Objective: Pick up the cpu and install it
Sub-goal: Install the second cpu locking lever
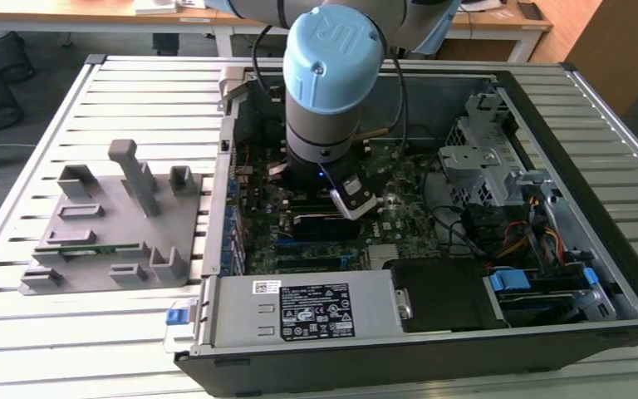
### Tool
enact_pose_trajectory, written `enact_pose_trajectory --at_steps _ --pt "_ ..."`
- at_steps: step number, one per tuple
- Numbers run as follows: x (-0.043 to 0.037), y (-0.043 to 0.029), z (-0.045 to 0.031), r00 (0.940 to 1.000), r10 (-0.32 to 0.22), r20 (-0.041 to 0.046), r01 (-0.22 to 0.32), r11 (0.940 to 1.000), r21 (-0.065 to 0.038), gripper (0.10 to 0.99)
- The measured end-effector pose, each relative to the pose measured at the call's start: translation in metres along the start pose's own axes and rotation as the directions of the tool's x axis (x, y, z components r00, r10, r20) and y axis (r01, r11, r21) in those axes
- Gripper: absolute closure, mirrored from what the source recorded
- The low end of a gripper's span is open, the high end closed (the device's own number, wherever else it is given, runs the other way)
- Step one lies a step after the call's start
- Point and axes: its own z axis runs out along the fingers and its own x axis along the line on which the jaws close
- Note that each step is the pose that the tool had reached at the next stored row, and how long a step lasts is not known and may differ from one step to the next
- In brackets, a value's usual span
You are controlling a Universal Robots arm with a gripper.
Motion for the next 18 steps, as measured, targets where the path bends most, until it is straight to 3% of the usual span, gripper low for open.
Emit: enact_pose_trajectory --at_steps 12,18 --pt "0.0008 0.0011 0.0002 1.0000 0.000 0.0003 0.000 1.0000 -0.005 0.980" --pt "0.0009 0.0032 -0.0060 1.0000 0.000 0.0006 0.000 1.0000 -0.008 0.980"
